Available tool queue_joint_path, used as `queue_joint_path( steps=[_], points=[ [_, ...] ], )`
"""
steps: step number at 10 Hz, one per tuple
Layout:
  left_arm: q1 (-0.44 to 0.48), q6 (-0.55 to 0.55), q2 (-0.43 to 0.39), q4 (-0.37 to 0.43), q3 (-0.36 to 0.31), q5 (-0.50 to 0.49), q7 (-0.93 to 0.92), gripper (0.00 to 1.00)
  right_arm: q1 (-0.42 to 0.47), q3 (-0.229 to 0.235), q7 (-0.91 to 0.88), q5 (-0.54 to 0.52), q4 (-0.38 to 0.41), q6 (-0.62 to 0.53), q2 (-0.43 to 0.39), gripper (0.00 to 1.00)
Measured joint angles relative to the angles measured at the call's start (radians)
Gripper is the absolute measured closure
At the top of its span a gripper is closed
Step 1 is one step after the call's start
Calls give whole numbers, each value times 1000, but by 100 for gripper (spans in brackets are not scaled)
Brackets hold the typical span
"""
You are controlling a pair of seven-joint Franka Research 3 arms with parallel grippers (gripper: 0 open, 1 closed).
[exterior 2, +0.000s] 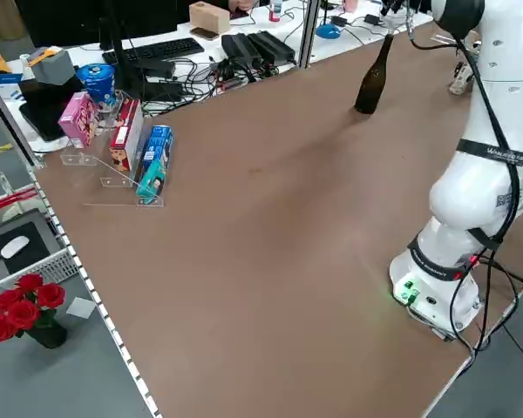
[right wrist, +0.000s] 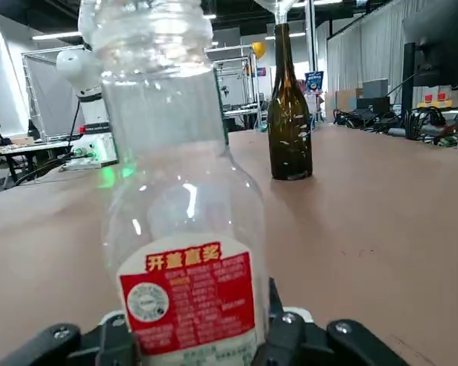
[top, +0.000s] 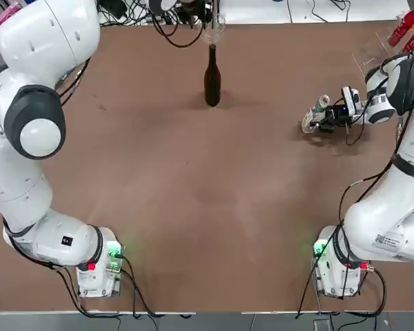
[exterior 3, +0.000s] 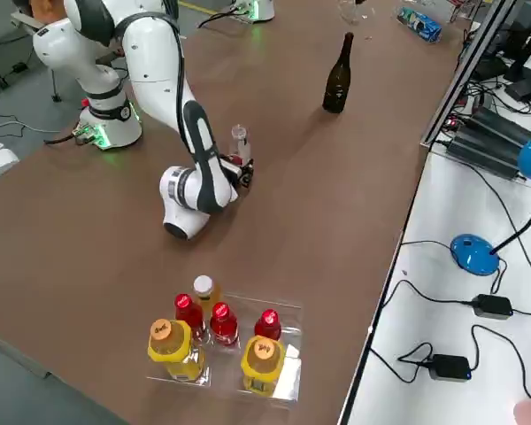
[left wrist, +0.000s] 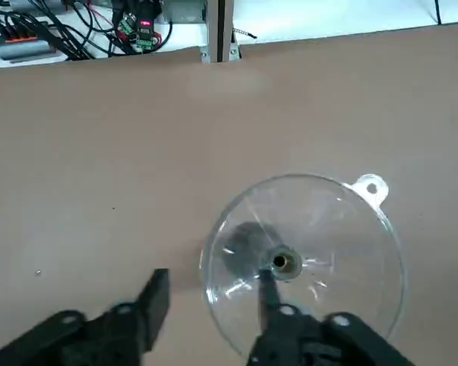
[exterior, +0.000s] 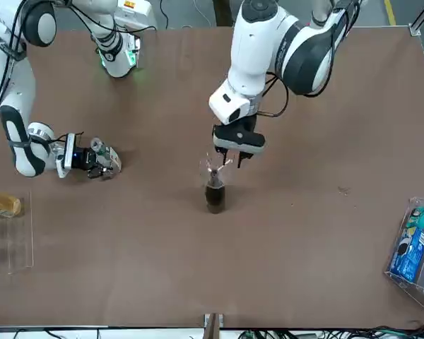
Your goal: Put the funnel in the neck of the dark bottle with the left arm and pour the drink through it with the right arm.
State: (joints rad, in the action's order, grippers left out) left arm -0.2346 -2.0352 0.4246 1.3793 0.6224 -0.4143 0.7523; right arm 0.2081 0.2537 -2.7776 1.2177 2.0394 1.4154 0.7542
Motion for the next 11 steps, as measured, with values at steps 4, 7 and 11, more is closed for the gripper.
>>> queue_joint_path(
  steps=[4, 7, 11],
  points=[
    [5, 3, -28, -33, -112, 311, -10, 0, -1, 0, 0, 1, 0, 0, 0, 54],
    [7, 18, -43, -36, -267, 521, -142, 0, -1, 0, 0, 1, 0, 1, 0, 56],
    [-130, 224, -53, -32, -631, 891, -390, 0, -1, 3, 15, 3, -1, -1, 0, 59]
  ],
)
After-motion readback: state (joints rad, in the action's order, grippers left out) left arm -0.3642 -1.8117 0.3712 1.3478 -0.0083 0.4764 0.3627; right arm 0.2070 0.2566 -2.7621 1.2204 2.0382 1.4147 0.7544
